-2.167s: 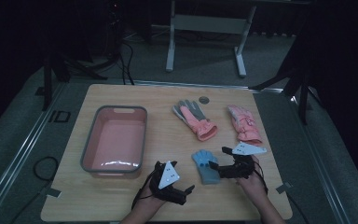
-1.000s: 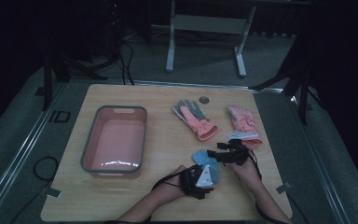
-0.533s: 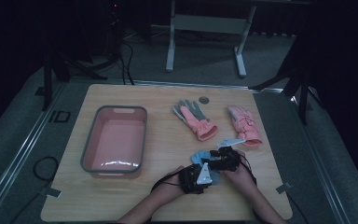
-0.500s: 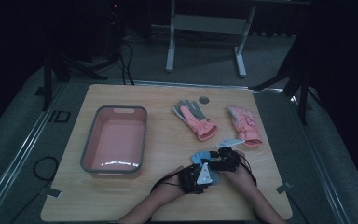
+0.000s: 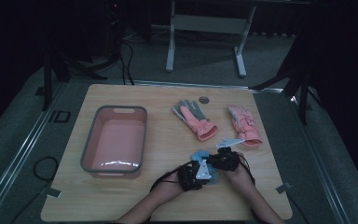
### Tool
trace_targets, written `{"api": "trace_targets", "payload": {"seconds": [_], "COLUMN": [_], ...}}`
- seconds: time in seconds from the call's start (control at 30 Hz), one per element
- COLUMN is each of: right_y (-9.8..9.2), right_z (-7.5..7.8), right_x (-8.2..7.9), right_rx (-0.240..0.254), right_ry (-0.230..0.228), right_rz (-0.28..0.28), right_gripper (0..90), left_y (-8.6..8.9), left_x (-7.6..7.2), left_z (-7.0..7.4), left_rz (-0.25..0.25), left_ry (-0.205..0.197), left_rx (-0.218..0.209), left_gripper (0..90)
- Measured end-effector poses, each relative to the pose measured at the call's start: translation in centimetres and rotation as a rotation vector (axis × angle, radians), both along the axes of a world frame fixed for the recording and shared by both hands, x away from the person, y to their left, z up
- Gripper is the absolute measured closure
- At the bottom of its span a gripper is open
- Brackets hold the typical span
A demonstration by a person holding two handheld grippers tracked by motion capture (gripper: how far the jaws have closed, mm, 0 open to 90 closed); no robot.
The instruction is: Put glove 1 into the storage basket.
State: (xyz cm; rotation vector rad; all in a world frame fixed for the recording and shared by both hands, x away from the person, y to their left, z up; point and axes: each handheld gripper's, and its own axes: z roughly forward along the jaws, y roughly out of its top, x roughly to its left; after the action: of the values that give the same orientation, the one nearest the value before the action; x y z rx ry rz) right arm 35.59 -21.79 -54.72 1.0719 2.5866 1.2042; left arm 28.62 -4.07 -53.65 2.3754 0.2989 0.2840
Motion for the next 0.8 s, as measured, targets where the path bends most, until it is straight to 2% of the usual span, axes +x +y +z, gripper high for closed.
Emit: {"api": "trace_targets", "payload": {"seconds": [0.1, 0.23, 0.37, 0.53, 0.57, 0.63, 0.8], "right_y": [0.0, 0.3, 0.7, 1.7, 2.0, 2.5, 3.6], "right_z": [0.3, 1.5, 2.6, 4.4, 4.8, 5.6, 7.3], "right_x": [0.1, 0.3, 0.6, 0.9, 1.0, 1.3, 1.8], "right_rx": [0.004, 0.026, 0.046, 0.055, 0.062, 0.082, 0.112], "right_ry": [-0.004, -0.017, -0.027, -0.062, -0.068, -0.081, -0.103], "right_rz": [-0.003, 0.001, 0.008, 0.012, 0.015, 0.017, 0.026], "right_gripper": [82.3, 82.7, 82.8, 82.8, 82.8, 82.8, 82.8], "left_y": [0.2, 0.7, 1.4, 2.5, 2.8, 3.3, 4.9], "left_x": [0.1, 0.2, 0.3, 0.6, 0.7, 0.9, 1.2], "left_z": [0.4, 1.2, 2.6, 4.6, 5.1, 5.8, 7.4], "left_rz": [0.011, 0.018, 0.022, 0.029, 0.032, 0.034, 0.047], "left_ry": [-0.007, -0.016, -0.040, -0.064, -0.059, -0.074, -0.093], "left_rx": [-0.005, -0.008, 0.002, 0.018, 0.014, 0.026, 0.018], "left_gripper": [80.7, 81.2, 81.2, 81.2, 81.2, 81.2, 81.2]}}
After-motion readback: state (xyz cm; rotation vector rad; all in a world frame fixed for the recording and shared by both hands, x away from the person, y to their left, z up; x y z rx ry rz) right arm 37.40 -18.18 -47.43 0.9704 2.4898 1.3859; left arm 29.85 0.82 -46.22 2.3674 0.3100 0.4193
